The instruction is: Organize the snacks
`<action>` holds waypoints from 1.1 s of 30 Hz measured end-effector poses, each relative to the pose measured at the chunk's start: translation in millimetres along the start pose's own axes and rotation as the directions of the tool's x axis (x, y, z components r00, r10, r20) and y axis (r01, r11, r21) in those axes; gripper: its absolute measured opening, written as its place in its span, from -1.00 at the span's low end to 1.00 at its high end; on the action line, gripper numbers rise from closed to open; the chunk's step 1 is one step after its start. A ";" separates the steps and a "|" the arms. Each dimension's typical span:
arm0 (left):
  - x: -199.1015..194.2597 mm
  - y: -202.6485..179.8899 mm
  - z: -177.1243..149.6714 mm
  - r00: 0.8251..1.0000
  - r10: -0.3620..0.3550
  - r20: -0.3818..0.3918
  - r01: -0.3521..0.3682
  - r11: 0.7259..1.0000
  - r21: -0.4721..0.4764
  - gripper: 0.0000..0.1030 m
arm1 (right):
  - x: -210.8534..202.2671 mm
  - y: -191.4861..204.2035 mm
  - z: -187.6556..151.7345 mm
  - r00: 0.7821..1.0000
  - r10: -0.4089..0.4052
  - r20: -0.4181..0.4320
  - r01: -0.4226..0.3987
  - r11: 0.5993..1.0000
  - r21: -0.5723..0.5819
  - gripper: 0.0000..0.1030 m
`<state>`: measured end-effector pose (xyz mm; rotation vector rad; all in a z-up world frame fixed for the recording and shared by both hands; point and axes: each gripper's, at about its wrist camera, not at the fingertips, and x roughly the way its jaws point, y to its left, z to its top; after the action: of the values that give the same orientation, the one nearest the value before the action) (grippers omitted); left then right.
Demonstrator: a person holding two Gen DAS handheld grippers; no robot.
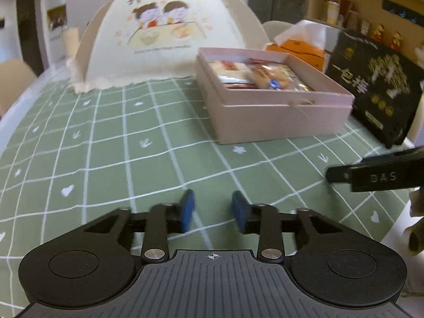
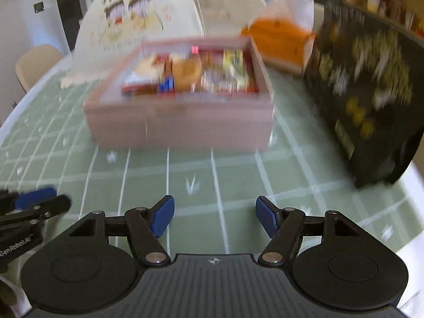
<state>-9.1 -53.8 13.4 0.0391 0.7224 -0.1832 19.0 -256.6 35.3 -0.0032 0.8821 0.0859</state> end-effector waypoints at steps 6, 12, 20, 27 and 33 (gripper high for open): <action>12.2 -17.9 -0.5 0.998 0.028 0.050 -0.029 0.999 0.016 0.31 | 6.9 -0.4 -5.3 0.998 -0.048 0.046 0.047 0.999 0.017 0.71; 22.4 -26.6 5.4 0.996 0.058 0.063 -0.059 0.998 0.001 0.32 | 8.7 -8.3 -12.9 0.992 -0.043 0.116 0.043 0.999 0.001 0.90; 24.5 -26.7 4.9 0.996 0.055 0.073 -0.056 0.998 0.007 0.32 | 8.7 -9.2 -16.7 0.989 -0.041 0.141 0.039 0.999 0.018 0.93; 24.3 -26.5 5.0 0.996 0.055 0.073 -0.056 0.998 0.006 0.32 | 9.0 -9.4 -16.7 0.989 -0.041 0.141 0.038 0.999 0.020 0.94; 24.3 -26.6 5.0 0.996 0.056 0.072 -0.056 0.998 0.005 0.32 | 9.2 -9.4 -16.7 0.989 -0.041 0.141 0.038 0.999 0.020 0.94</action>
<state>7.3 -84.2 1.9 0.0594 0.6482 -0.1332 12.7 -266.0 17.3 0.0013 0.7406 0.0410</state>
